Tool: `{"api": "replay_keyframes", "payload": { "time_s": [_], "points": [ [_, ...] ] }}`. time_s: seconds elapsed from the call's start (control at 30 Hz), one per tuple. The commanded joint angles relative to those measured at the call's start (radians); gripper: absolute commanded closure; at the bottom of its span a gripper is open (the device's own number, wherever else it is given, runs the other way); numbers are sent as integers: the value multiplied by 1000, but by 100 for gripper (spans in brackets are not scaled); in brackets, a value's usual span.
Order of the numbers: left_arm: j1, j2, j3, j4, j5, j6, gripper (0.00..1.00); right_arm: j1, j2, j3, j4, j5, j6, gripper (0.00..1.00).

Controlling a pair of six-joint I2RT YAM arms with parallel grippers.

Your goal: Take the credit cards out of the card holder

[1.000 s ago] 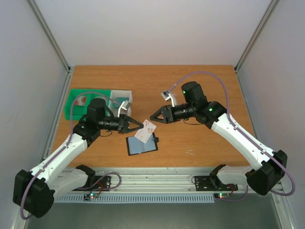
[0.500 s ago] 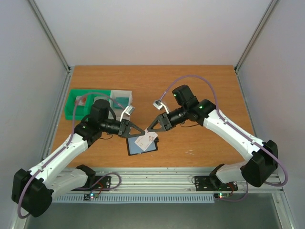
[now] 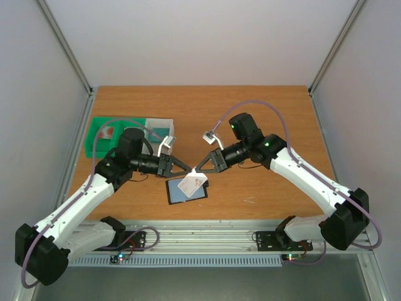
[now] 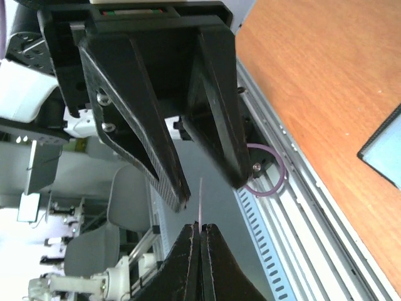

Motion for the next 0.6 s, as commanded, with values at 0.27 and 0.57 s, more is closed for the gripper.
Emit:
{"api": "replay_keyframes", "payload": {
  "time_s": [0.27,0.57],
  "points": [
    [-1,-202,-17,68,-464,-294,48,-52,-220,-213,456,275,503,99],
    [-1,-234,-95,195,-466,-402,42,-52,-336,-399,746,466,767,99]
  ]
}}
